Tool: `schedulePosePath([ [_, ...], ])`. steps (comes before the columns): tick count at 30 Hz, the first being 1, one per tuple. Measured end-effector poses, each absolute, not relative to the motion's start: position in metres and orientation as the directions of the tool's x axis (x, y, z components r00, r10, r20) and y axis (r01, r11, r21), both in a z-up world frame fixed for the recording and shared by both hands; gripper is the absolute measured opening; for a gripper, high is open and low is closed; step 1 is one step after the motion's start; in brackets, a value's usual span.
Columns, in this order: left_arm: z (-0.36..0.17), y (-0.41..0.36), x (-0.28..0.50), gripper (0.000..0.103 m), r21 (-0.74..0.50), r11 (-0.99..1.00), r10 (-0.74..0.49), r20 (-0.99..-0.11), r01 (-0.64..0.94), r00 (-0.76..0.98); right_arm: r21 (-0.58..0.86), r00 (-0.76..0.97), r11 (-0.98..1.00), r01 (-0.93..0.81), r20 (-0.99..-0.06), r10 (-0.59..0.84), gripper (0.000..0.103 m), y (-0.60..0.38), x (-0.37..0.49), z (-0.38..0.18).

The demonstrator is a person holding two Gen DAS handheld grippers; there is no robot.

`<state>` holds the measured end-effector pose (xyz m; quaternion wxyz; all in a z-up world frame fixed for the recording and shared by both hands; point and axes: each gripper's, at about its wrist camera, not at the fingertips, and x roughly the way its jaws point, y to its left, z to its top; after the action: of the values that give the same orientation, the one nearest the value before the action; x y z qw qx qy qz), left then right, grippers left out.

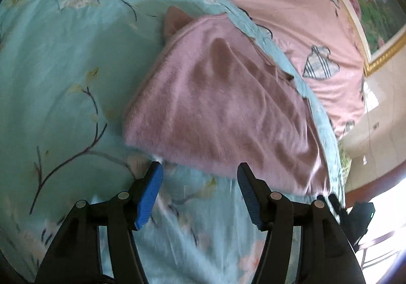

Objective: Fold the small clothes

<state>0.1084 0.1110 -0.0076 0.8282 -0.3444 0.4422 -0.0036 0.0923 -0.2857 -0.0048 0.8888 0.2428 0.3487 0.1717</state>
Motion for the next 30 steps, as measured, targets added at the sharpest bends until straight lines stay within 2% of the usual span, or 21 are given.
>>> schedulePosePath([
  [6, -0.014, 0.120, 0.131, 0.064, -0.608, 0.710, -0.262, -0.697, -0.356, 0.668, 0.580, 0.689, 0.798, -0.162, -0.512, 0.513, 0.057, -0.288, 0.095, -0.012],
  [11, -0.014, 0.120, 0.148, 0.061, -0.580, 0.714, -0.197, -0.703, -0.391, 0.684, 0.597, 0.691, 0.783, -0.175, -0.492, 0.529, 0.057, -0.290, 0.093, -0.011],
  [13, -0.012, 0.117, 0.153, 0.052, -0.568, 0.725, -0.186, -0.706, -0.389, 0.684, 0.599, 0.689, 0.784, -0.162, -0.500, 0.524, 0.057, -0.290, 0.095, -0.009],
  [15, -0.011, 0.113, 0.160, 0.018, -0.573, 0.733, -0.210, -0.702, -0.365, 0.680, 0.598, 0.684, 0.784, -0.167, -0.503, 0.528, 0.058, -0.289, 0.098, -0.004],
  [18, 0.000, 0.099, 0.171, 0.007, -0.550, 0.771, -0.214, -0.698, -0.320, 0.684, 0.606, 0.695, 0.777, -0.169, -0.486, 0.530, 0.058, -0.291, 0.103, 0.003],
  [25, 0.065, 0.029, 0.201, 0.007, -0.444, 0.890, -0.226, -0.626, -0.104, 0.746, 0.622, 0.718, 0.770, -0.141, -0.471, 0.512, 0.058, -0.319, 0.119, 0.020],
  [30, 0.091, -0.048, 0.223, 0.007, -0.371, 0.926, -0.299, -0.591, 0.077, 0.749, 0.624, 0.743, 0.770, -0.132, -0.452, 0.494, 0.058, -0.351, 0.137, 0.040],
])
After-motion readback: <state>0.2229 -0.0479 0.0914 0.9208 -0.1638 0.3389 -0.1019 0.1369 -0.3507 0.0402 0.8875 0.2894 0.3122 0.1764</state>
